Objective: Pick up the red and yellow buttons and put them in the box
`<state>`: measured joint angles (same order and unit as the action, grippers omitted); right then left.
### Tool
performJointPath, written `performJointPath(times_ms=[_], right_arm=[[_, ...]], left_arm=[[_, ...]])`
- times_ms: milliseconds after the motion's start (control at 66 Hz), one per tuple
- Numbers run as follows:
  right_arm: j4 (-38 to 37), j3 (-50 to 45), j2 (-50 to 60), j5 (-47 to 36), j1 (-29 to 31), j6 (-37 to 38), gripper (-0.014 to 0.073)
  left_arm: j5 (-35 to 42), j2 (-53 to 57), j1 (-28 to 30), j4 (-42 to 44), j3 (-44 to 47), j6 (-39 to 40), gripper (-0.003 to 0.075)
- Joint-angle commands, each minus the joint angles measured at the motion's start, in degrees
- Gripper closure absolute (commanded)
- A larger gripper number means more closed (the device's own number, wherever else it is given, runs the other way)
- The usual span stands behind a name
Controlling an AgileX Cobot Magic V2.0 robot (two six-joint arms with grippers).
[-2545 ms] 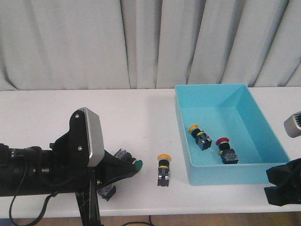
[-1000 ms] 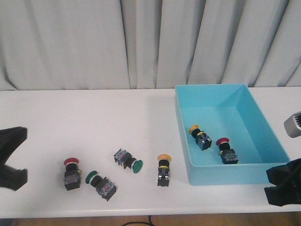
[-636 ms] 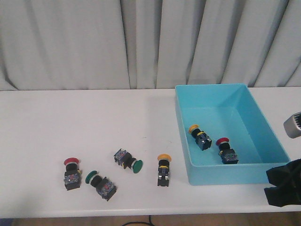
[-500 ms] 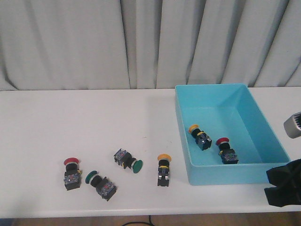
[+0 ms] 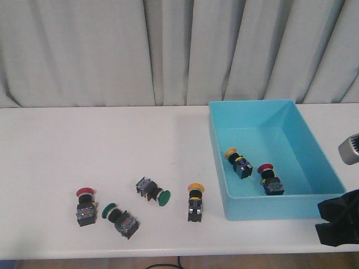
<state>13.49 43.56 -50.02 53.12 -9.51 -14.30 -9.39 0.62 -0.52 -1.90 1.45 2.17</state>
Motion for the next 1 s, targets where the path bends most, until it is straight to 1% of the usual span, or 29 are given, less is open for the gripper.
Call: performJointPath(times_ms=[0, 864, 985], right_arm=[[0.50, 1.51, 0.44, -2.55, 0.10, -0.42, 0.0602], [0.59, 1.55, 0.92, -2.30, 0.10, -0.42, 0.0601], [-1.04, 1.47, 4.07, -3.84, 2.35, -1.62, 0.0601]], left_arm=[[3.89, 0.94, 0.09, -0.13, 1.63, 0.48, 0.0727], [3.89, 0.89, 0.09, -0.13, 1.63, 0.48, 0.0727], [3.89, 0.89, 0.09, -0.13, 1.63, 0.48, 0.0727]])
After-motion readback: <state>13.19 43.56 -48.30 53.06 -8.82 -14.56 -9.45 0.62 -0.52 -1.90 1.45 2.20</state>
